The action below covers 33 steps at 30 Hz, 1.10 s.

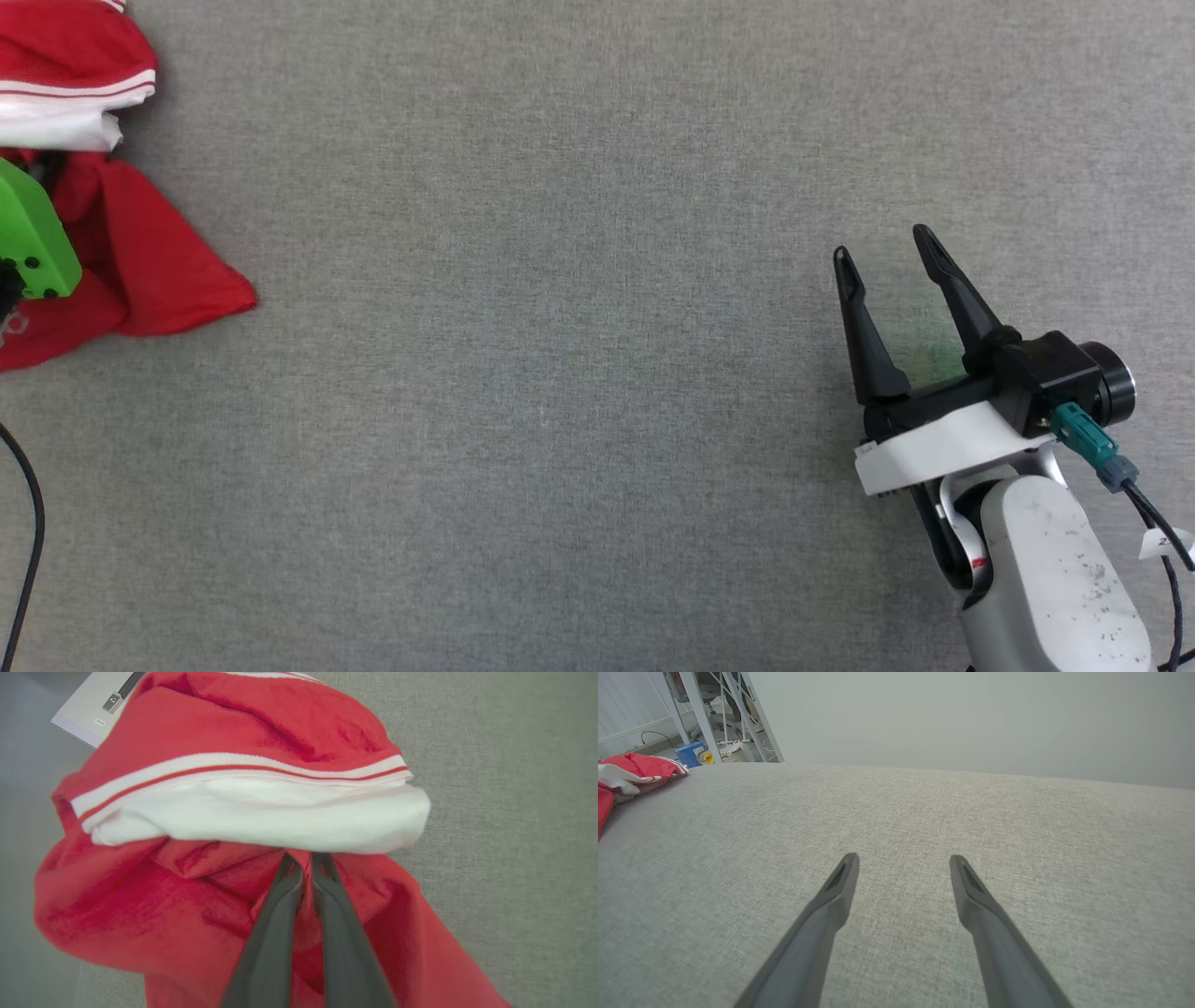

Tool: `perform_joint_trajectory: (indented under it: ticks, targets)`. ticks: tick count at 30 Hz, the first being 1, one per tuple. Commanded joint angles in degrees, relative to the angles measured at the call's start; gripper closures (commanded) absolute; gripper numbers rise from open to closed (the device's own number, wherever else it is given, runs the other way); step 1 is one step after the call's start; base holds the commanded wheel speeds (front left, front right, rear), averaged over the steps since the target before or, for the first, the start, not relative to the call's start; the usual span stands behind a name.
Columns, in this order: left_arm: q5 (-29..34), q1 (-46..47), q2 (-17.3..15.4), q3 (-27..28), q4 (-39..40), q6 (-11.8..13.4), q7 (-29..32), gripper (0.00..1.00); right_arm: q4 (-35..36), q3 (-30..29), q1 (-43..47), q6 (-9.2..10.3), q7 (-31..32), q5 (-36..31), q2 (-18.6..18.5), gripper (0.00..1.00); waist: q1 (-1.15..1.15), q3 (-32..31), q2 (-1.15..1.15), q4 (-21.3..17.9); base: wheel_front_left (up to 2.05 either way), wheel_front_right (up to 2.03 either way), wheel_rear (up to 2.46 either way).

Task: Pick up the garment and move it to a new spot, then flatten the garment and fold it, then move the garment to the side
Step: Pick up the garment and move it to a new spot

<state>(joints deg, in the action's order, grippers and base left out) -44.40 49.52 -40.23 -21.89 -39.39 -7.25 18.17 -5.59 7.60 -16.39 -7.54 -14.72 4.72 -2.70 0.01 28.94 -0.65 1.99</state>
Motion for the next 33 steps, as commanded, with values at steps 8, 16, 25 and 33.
perform_joint_trajectory:
  ticks: [8, 16, 25, 33]
  targets:
    - [4.83, -2.58, -0.37, -0.88, 10.49, 0.06, -13.03, 1.00, -1.25, -1.57, 3.69, 0.05, -0.28, 0.74, -0.18, 0.00, -0.01, -11.17, 0.65, 1.39, 0.00, 0.00, 0.00]
    - [9.20, -3.25, 0.64, -3.59, 25.88, 2.15, -15.77, 1.00, -1.98, -2.47, 6.53, 0.05, -0.28, 2.65, -0.18, 0.00, -0.01, -18.45, 0.65, 0.95, 0.00, 0.00, 0.00]
    - [11.07, -0.54, 5.97, -8.25, 34.29, 2.95, -13.64, 1.00, -1.98, -3.69, 7.93, 0.05, -0.28, 3.67, -0.18, 0.00, -0.01, -21.88, 0.65, -3.24, 0.00, 0.00, 0.00]
    - [12.85, 3.78, 12.45, -12.50, 31.88, 2.03, -15.98, 1.00, -1.74, -5.41, 8.59, 0.05, -0.28, 4.05, -0.18, 0.00, -0.01, -21.87, 0.65, -8.82, 0.00, 0.00, 0.00]
